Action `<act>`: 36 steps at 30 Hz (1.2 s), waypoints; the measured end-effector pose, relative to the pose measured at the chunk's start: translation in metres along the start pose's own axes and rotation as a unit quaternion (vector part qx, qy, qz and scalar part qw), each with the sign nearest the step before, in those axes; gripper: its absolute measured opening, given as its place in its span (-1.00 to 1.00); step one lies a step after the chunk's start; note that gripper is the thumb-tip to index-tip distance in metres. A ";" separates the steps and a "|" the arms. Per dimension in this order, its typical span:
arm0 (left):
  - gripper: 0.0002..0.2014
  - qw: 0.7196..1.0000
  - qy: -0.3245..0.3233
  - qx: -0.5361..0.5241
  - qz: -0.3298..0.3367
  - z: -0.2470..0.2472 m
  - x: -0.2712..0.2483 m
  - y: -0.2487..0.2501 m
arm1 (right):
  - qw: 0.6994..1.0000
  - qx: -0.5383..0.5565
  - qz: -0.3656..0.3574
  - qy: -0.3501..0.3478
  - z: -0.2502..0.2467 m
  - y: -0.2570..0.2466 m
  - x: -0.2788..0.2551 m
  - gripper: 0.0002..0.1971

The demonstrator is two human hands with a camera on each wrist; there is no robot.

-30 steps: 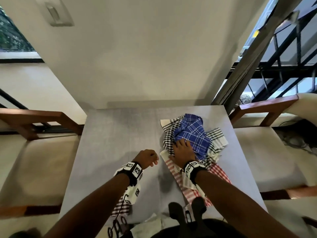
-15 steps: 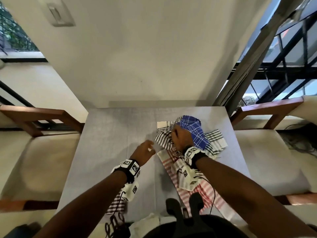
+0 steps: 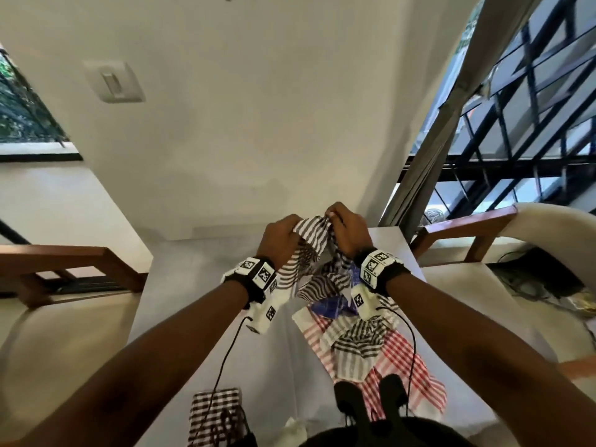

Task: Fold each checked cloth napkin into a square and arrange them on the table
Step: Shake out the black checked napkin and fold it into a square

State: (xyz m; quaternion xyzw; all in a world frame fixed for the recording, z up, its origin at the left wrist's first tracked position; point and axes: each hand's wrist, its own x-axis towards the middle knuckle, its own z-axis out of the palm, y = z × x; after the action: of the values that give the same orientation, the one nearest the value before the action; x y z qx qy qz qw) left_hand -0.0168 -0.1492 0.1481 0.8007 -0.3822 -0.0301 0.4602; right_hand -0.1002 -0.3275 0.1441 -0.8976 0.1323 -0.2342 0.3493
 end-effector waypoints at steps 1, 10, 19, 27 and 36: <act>-0.73 1.000 0.007 -0.002 -0.006 -0.008 0.006 0.006 | 1.000 -0.018 -0.013 0.006 0.002 -0.007 -0.002 -0.70; -0.79 0.981 -0.058 0.180 -0.044 -0.075 0.035 0.009 | 0.975 -0.127 -0.181 -0.023 0.024 -0.087 0.018 -0.57; -0.77 0.970 -0.011 0.203 -0.132 -0.125 0.025 -0.003 | 0.962 -0.118 -0.223 -0.103 0.042 -0.121 0.023 -0.46; -0.69 0.982 -0.031 0.124 -0.138 -0.172 0.026 0.002 | 0.963 -0.117 -0.172 -0.174 0.071 -0.176 0.050 -0.57; -0.67 0.976 -0.116 0.173 -0.063 -0.220 0.010 -0.020 | 0.928 -0.190 -0.227 -0.227 0.035 -0.174 0.090 -0.82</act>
State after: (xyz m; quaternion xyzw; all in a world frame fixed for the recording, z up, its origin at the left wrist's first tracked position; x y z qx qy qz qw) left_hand 0.0902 0.0070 0.2621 0.8815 -0.3815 -0.0853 0.2647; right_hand 0.0078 -0.2178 0.2710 -0.9824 -0.1160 -0.0674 0.1300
